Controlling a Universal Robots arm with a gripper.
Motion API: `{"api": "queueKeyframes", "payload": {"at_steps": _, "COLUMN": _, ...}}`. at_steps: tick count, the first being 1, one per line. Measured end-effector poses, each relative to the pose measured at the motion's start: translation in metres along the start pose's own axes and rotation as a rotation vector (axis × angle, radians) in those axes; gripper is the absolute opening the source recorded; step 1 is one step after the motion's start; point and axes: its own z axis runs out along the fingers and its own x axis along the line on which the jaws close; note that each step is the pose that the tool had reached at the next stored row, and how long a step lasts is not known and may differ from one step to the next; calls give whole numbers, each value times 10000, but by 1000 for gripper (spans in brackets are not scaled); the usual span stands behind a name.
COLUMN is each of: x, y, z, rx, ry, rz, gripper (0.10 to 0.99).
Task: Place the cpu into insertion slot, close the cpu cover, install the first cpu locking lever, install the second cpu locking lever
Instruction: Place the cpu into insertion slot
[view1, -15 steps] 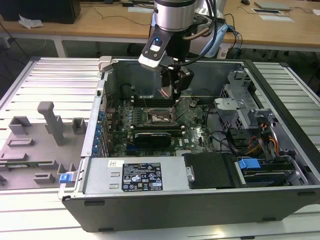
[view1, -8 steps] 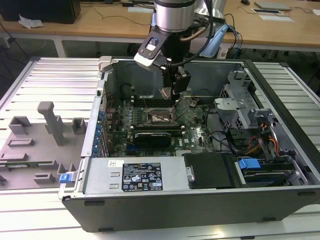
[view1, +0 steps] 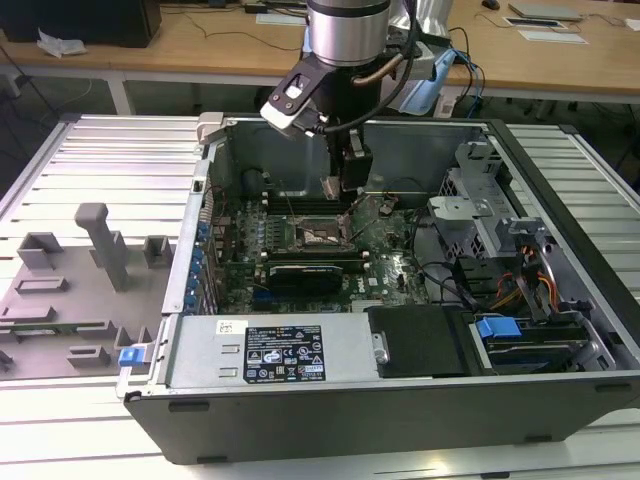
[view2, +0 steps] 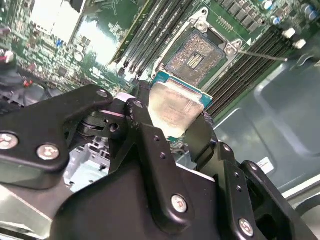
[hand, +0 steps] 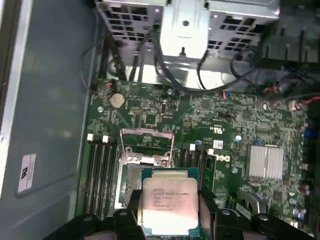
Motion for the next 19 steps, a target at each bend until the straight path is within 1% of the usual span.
{"api": "queueKeyframes", "payload": {"at_steps": 2, "x": 15, "y": -5, "z": 48, "rx": -3, "ry": -14, "rz": 166, "gripper": 537}}
{"api": "queueKeyframes", "payload": {"at_steps": 6, "x": 39, "y": -29, "z": 124, "rx": -4, "ry": -14, "rz": 174, "gripper": 537}}
{"api": "queueKeyframes", "payload": {"at_steps": 9, "x": 48, "y": -83, "z": 198, "rx": -3, "ry": -15, "rz": 179, "gripper": 537}}
{"api": "queueKeyframes", "payload": {"at_steps": 15, "x": 62, "y": -107, "z": 325, "rx": -5, "ry": -17, "rz": 210, "gripper": 537}}
{"api": "queueKeyframes", "payload": {"at_steps": 18, "x": 95, "y": -135, "z": 415, "rx": -5, "ry": -24, "rz": 281, "gripper": 537}}
{"api": "queueKeyframes", "payload": {"at_steps": 19, "x": 102, "y": -142, "z": 431, "rx": -7, "ry": -25, "rz": 304, "gripper": 537}}
